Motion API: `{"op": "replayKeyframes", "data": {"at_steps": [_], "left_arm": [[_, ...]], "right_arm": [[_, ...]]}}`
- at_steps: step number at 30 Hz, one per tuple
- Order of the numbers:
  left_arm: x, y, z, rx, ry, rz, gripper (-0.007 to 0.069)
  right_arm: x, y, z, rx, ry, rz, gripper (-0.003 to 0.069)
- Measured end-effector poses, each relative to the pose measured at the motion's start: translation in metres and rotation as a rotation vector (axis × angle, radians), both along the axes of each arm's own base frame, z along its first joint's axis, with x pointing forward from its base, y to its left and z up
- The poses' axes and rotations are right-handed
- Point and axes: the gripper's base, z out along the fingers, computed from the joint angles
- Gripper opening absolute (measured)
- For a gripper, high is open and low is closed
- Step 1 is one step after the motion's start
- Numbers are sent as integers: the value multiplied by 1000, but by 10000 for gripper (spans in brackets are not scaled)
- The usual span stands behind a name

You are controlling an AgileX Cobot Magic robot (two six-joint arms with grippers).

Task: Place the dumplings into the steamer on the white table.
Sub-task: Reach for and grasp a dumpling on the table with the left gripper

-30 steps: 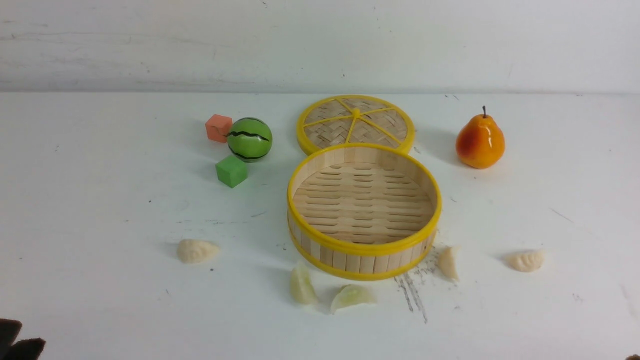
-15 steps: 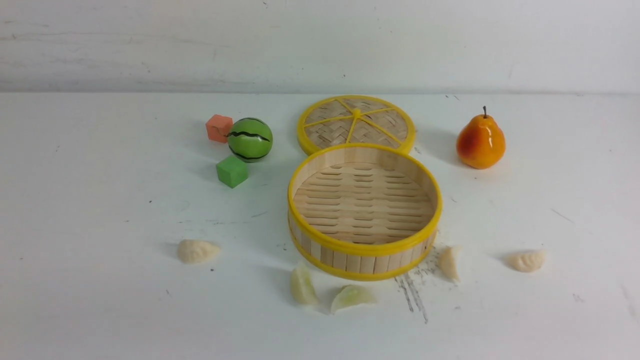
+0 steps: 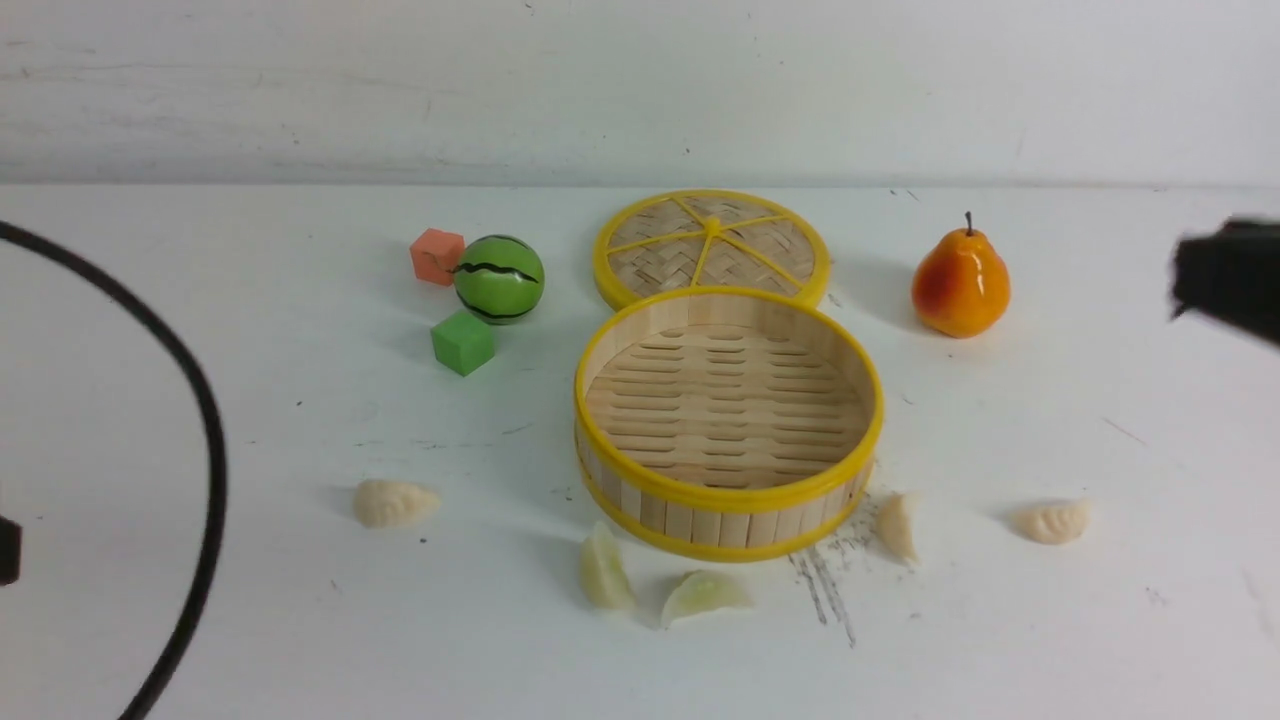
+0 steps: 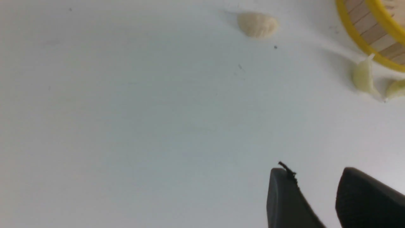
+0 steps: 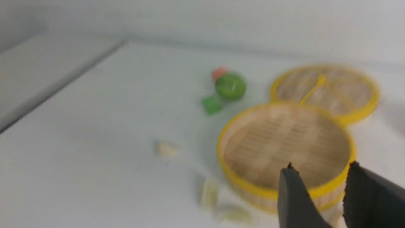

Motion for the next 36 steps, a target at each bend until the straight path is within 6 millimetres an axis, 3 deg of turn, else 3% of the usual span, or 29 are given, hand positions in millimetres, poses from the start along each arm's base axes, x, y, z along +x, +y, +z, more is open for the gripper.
{"op": "replayKeyframes", "data": {"at_steps": [3,7,12,13,19,24,29,36], "left_arm": [[30,-12,-7,10,98,-68,238],[58,-37,-20,34,205,-178,238],[90,-61,-36,51,325,-235,238],[107,-68,-42,53,362,-233,238],[156,-80,-57,75,364,-196,258],[191,-83,-80,43,321,-10,347],[216,-85,-119,-49,347,275,448],[241,-83,-166,-178,367,579,491]], "right_arm": [[30,7,-30,-17,242,95,239],[40,18,-53,-71,378,184,239],[28,32,-63,-198,478,267,239],[20,39,-68,-289,536,299,239],[3,50,-78,-497,622,323,239],[-4,61,-79,-548,600,367,239],[-6,66,-79,-540,582,393,239],[-6,67,-78,-550,561,416,239]]}}
